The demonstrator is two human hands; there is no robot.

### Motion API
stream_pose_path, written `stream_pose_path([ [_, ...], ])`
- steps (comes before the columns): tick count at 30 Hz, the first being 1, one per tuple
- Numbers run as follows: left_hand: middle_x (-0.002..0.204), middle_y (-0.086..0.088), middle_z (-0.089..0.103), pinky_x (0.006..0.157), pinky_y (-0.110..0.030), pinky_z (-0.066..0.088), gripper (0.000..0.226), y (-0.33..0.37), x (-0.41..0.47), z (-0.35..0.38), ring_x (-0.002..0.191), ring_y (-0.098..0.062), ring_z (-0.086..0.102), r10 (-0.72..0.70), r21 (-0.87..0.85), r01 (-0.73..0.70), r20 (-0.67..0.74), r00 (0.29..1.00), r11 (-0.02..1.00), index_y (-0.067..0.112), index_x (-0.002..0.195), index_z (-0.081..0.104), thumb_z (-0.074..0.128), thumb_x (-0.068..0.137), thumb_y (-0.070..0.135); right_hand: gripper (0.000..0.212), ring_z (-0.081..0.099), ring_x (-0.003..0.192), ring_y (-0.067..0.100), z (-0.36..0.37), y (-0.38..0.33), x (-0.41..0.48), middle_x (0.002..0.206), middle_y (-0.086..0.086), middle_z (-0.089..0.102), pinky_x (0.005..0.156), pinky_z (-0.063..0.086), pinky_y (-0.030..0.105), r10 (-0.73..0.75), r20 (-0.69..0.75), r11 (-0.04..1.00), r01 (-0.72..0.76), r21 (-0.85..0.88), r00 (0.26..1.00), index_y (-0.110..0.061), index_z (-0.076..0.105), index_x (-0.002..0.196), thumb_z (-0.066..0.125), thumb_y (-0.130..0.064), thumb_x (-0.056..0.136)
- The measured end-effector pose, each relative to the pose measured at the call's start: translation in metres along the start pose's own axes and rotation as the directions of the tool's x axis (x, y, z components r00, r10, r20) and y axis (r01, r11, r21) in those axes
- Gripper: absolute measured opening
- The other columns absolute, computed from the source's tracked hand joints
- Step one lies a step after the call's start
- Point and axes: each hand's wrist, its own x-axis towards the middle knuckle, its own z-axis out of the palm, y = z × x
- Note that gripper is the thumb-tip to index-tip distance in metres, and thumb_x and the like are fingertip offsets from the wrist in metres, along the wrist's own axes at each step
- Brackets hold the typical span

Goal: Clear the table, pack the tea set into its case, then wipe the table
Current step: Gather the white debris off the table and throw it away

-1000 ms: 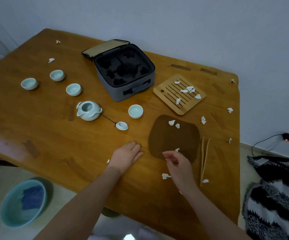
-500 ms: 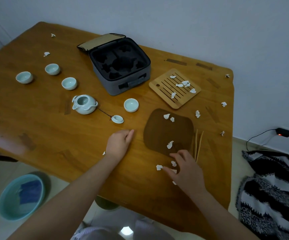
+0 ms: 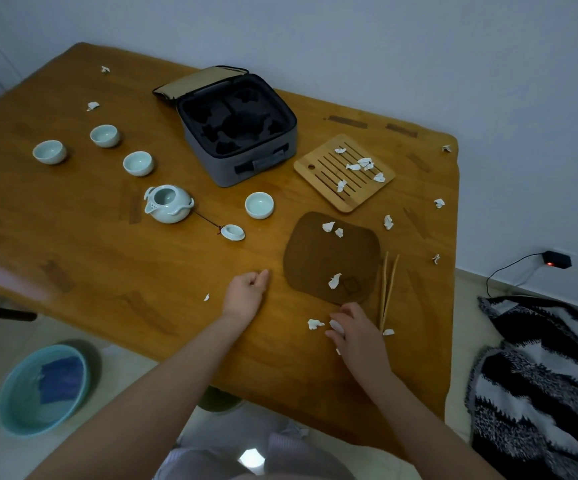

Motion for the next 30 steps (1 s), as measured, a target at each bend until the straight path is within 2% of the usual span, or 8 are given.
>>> stream_pose_path([
  [5, 0.056, 0.001, 0.045, 0.046, -0.022, 0.034, 0.039, 0.015, -0.022, 0.033, 0.048, -0.01, 0.039, -0.246, -0.318, 0.279, 0.138, 0.959, 0.906, 0.02, 0.064, 0.05, 0.048, 0.099, 0.037, 0.018, 0.064, 0.082, 0.017, 0.003, 0.0, 0.006, 0.098, 0.005, 0.067, 0.072, 0.047, 0.019, -0.005, -0.085, 1.0, 0.007, 0.021, 0.996, -0.006, 0.074, 0.103, 0.063, -0.003, 0.089],
  [9, 0.054, 0.003, 0.045, 0.034, -0.016, 0.025, 0.032, 0.023, -0.026, 0.042, 0.044, -0.008, 0.036, -0.504, -0.636, 0.588, 0.339, 0.795, 0.5, 0.019, 0.071, 0.053, 0.054, 0.097, 0.037, 0.018, 0.062, 0.086, 0.014, 0.0, -0.005, 0.012, 0.096, 0.001, 0.066, 0.077, 0.052, 0.024, 0.103, -0.088, 0.986, -0.09, 0.138, 0.991, -0.009, 0.073, 0.104, 0.06, -0.008, 0.093],
  [11, 0.048, 0.004, 0.041, 0.03, -0.015, 0.018, 0.037, 0.025, -0.027, 0.044, 0.038, -0.007, 0.032, -0.506, -0.705, 0.64, 0.45, 0.736, 0.305, 0.018, 0.065, 0.05, 0.052, 0.097, 0.036, 0.018, 0.063, 0.084, 0.01, -0.012, -0.015, 0.013, 0.096, -0.004, 0.064, 0.074, 0.055, 0.023, 0.219, -0.074, 0.92, -0.18, 0.349, 0.973, -0.011, 0.073, 0.106, 0.059, -0.01, 0.094],
  [13, 0.043, 0.005, 0.038, 0.029, -0.016, 0.015, 0.04, 0.028, -0.028, 0.044, 0.032, -0.007, 0.029, -0.47, -0.723, 0.661, 0.521, 0.712, 0.199, 0.018, 0.063, 0.046, 0.048, 0.099, 0.035, 0.017, 0.066, 0.078, 0.01, -0.027, -0.031, 0.015, 0.094, -0.007, 0.065, 0.064, 0.054, 0.017, 0.28, -0.038, 0.798, -0.211, 0.565, 0.959, -0.014, 0.073, 0.104, 0.061, -0.009, 0.093],
  [16, 0.042, 0.004, 0.038, 0.027, -0.015, 0.015, 0.039, 0.028, -0.026, 0.046, 0.028, -0.007, 0.028, -0.428, -0.717, 0.686, 0.585, 0.689, 0.126, 0.017, 0.063, 0.044, 0.045, 0.1, 0.03, 0.017, 0.069, 0.07, 0.01, -0.046, -0.06, 0.02, 0.088, -0.003, 0.07, 0.06, 0.05, 0.013, 0.255, 0.027, 0.635, -0.189, 0.749, 0.967, -0.015, 0.074, 0.099, 0.065, -0.005, 0.089],
  [21, 0.044, -0.001, 0.044, 0.027, -0.015, 0.026, 0.032, 0.036, -0.034, 0.049, 0.027, -0.008, 0.036, -0.375, -0.692, 0.71, 0.628, 0.682, 0.131, 0.007, 0.072, 0.053, 0.044, 0.099, 0.021, 0.018, 0.067, 0.064, 0.006, -0.048, -0.085, 0.025, 0.081, 0.003, 0.073, 0.063, 0.053, 0.015, 0.226, 0.098, 0.529, -0.206, 0.823, 0.969, -0.017, 0.073, 0.092, 0.071, -0.001, 0.083],
  [25, 0.051, -0.004, 0.055, 0.031, -0.016, 0.037, 0.025, 0.041, -0.039, 0.05, 0.034, -0.011, 0.05, -0.386, -0.696, 0.705, 0.619, 0.684, 0.134, 0.006, 0.073, 0.058, 0.049, 0.094, 0.015, 0.023, 0.068, 0.067, 0.004, -0.041, -0.089, 0.027, 0.082, -0.001, 0.072, 0.061, 0.055, 0.016, 0.263, 0.09, 0.531, -0.222, 0.818, 0.961, -0.023, 0.072, 0.088, 0.074, -0.001, 0.08],
  [30, 0.073, -0.012, 0.068, 0.059, -0.025, 0.057, 0.018, 0.041, -0.042, 0.05, 0.063, -0.021, 0.069, -0.33, -0.696, 0.716, 0.664, 0.671, 0.056, 0.002, 0.085, 0.066, 0.052, 0.09, 0.014, 0.023, 0.065, 0.084, -0.006, -0.035, -0.085, 0.028, 0.084, -0.016, 0.07, 0.073, 0.051, 0.011, 0.25, 0.035, 0.649, -0.194, 0.736, 0.968, -0.032, 0.07, 0.09, 0.071, -0.01, 0.085],
])
